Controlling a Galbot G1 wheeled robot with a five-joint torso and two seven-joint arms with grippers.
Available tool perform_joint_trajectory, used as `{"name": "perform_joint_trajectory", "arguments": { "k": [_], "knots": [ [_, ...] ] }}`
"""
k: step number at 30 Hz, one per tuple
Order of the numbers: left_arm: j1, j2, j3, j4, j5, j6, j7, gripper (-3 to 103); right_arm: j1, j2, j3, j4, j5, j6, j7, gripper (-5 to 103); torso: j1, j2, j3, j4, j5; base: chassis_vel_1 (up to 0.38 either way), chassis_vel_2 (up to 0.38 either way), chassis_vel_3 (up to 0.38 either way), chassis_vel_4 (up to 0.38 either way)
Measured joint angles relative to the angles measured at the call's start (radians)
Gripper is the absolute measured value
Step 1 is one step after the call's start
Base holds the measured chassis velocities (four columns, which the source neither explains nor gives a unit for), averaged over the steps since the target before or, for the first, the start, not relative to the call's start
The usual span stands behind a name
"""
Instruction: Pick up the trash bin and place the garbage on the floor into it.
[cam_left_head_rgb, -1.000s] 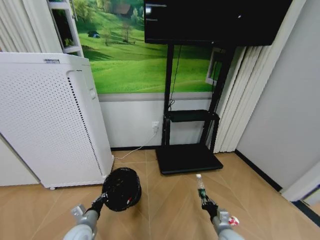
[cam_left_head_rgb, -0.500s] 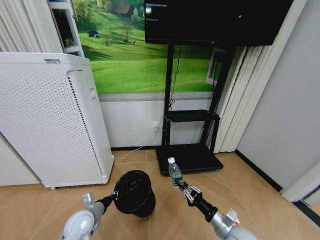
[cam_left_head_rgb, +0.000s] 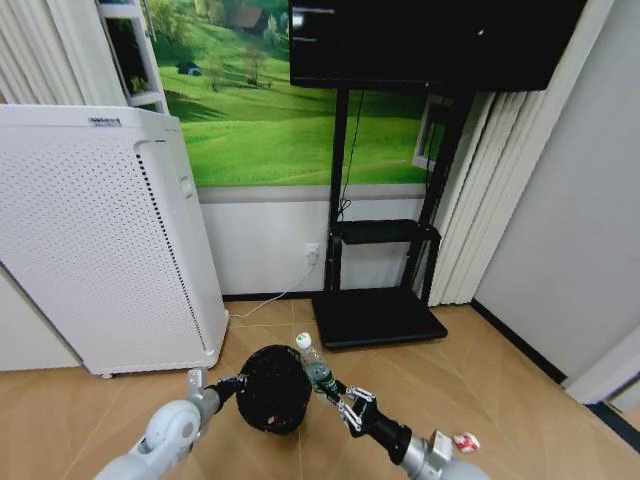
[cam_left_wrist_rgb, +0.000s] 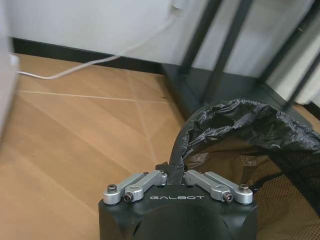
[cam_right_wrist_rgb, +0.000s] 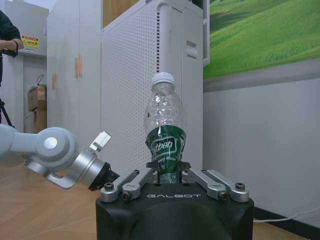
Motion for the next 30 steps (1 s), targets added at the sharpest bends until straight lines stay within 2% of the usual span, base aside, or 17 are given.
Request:
{"name": "perform_joint_trajectory", "arguments": {
  "k": [1, 6, 16, 17, 18, 19, 21, 24, 27, 30],
  "knots": [
    [-0.021, -0.014, 0.031, 0.018, 0.020, 0.003, 0.020, 4, 0.016, 0.007, -0.024, -0.021, -0.006, 0.001, 0.001, 16, 0.000, 0.000, 0.000, -0.0001, 0.0000, 0.000, 0.000, 0.000, 0.000],
    [-0.051, -0.037, 0.078, 0.021, 0.025, 0.009, 0.029, 4, 0.049, 0.032, -0.065, -0.091, -0.026, 0.005, 0.017, 16, 0.000, 0.000, 0.000, 0.0000, 0.0002, 0.000, 0.000, 0.000, 0.000],
    [-0.055, -0.052, 0.100, 0.005, 0.007, 0.006, 0.034, 4, 0.056, 0.049, -0.093, -0.125, -0.065, 0.016, 0.040, 16, 0.000, 0.000, 0.000, 0.0000, 0.0000, 0.000, 0.000, 0.000, 0.000],
    [-0.050, -0.058, 0.095, -0.004, -0.001, 0.006, 0.034, 4, 0.056, 0.050, -0.093, -0.124, -0.069, 0.016, 0.044, 14, 0.000, 0.000, 0.000, -0.0001, 0.0000, 0.000, 0.000, 0.000, 0.000],
    [-0.046, -0.061, 0.093, -0.008, -0.002, 0.006, 0.034, 4, 0.056, 0.050, -0.093, -0.121, -0.071, 0.016, 0.050, 19, 0.000, 0.000, 0.000, -0.0001, 0.0000, 0.000, 0.000, 0.000, 0.000],
    [-0.046, -0.061, 0.093, -0.008, -0.002, 0.006, 0.034, 4, 0.056, 0.050, -0.093, -0.121, -0.071, 0.016, 0.050, 19, 0.000, 0.000, 0.000, -0.0001, 0.0000, 0.000, 0.000, 0.000, 0.000],
    [-0.031, -0.070, 0.079, -0.016, 0.000, 0.001, 0.040, 4, 0.056, 0.055, -0.096, -0.119, -0.091, 0.016, 0.075, 30, 0.000, 0.000, 0.000, -0.0001, 0.0000, 0.000, 0.000, 0.000, 0.000],
    [-0.017, -0.077, 0.062, -0.024, 0.000, -0.001, 0.044, 4, 0.053, 0.058, -0.095, -0.116, -0.097, 0.016, 0.091, 35, 0.000, 0.000, 0.000, 0.0000, 0.0000, 0.000, 0.000, 0.000, 0.000],
    [0.021, -0.079, 0.030, -0.047, 0.005, -0.001, 0.044, 4, 0.045, 0.061, -0.091, -0.107, -0.099, 0.017, 0.116, 51, 0.000, 0.000, 0.000, 0.0000, 0.0000, 0.000, 0.000, 0.000, 0.000],
    [0.032, -0.079, 0.021, -0.052, 0.007, -0.001, 0.044, 4, 0.044, 0.060, -0.090, -0.104, -0.098, 0.017, 0.120, 57, 0.000, 0.000, 0.000, 0.0000, 0.0000, 0.000, 0.000, 0.000, 0.000]
  ]
}}
